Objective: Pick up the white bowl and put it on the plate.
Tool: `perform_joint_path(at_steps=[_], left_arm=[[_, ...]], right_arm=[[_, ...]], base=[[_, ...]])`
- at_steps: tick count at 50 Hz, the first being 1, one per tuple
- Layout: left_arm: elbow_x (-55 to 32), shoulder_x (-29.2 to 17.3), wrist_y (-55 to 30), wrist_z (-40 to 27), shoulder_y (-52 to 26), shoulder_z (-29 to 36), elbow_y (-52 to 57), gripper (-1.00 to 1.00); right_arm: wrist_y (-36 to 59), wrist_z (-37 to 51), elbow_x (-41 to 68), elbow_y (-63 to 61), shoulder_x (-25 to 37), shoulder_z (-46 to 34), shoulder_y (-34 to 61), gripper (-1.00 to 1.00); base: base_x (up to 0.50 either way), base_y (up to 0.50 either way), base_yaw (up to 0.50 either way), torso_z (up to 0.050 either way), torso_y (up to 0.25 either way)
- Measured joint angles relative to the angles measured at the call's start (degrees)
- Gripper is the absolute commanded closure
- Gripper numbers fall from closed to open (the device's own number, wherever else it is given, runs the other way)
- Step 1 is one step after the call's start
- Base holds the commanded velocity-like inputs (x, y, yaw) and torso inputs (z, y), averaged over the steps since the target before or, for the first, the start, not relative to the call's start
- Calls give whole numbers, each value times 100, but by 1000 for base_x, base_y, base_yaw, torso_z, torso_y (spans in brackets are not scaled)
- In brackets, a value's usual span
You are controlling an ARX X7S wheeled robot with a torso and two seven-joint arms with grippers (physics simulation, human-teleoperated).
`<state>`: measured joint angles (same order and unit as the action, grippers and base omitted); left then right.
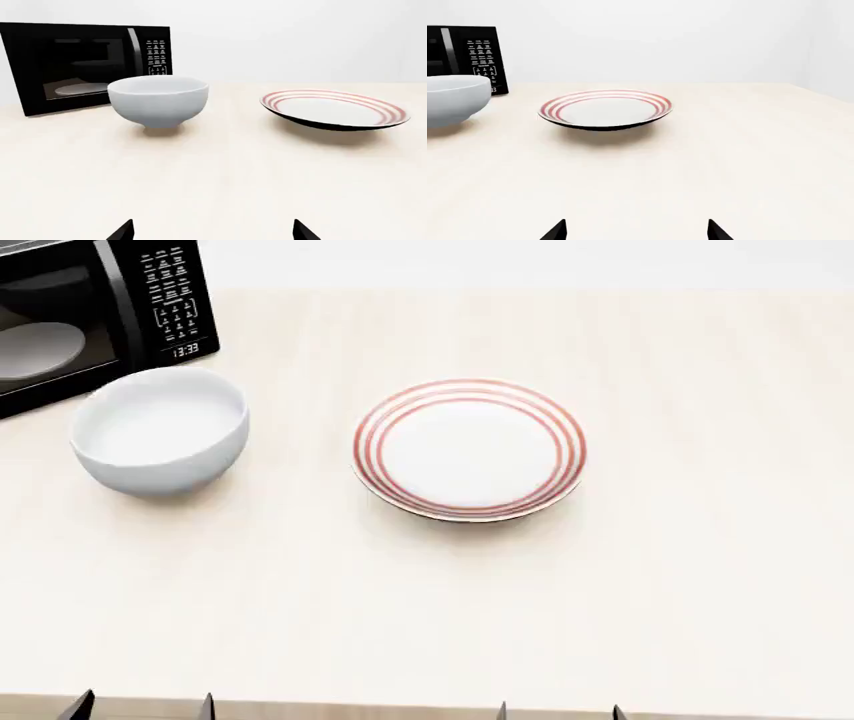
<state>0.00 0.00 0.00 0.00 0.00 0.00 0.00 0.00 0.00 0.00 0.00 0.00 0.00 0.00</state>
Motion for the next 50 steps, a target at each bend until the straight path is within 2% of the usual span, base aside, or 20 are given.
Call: perform_joint_path(at_steps=[32,50], left_arm=[[-211,-341,68,-424,68,411,123,-100],[-168,-514,-267,-764,389,643,1598,-100]], right_arm=[[-17,503,182,-269,344,-451,-57,-100],[229,792,154,-1614,524,-696,-282,-100]], base=[[0,0,0,0,0],[0,0,0,0,0]])
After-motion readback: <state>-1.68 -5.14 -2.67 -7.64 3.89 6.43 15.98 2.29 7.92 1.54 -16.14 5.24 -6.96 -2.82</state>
